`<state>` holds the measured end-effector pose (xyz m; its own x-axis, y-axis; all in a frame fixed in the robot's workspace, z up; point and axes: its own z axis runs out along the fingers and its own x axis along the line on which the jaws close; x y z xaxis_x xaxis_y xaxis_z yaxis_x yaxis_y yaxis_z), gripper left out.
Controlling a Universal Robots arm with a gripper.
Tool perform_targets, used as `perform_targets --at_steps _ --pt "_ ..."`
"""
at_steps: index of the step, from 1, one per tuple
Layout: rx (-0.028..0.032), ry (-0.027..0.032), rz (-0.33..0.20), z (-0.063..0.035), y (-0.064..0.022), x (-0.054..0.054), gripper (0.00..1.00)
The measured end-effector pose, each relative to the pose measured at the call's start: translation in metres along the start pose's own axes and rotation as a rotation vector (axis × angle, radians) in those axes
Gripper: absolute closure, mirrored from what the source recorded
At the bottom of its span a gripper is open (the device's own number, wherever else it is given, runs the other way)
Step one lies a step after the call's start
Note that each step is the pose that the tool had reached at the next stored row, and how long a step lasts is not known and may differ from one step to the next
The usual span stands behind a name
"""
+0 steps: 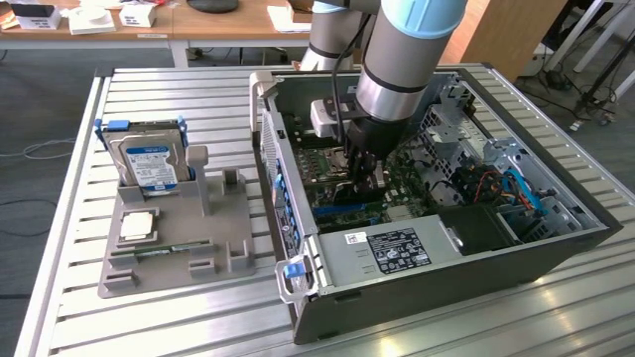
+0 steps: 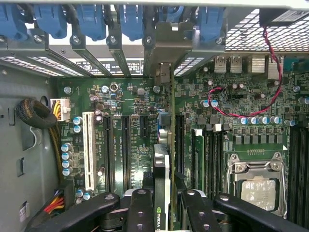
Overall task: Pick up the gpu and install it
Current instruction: 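Insert the gpu into the slot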
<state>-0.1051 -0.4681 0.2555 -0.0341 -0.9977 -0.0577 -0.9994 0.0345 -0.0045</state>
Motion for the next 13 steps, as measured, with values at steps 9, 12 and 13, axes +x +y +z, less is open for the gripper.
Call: perform_targets --at_steps 9,12,13 --pt "0.0003 -0.0004 0.000 0.0013 0.0000 0.0000 0.73" --pt "0.0000 0.0002 0.000 0.0016 0.0000 0.0001 0.73" --pt "0.0000 0.0002 0.000 0.0016 0.0000 0.0001 0.73"
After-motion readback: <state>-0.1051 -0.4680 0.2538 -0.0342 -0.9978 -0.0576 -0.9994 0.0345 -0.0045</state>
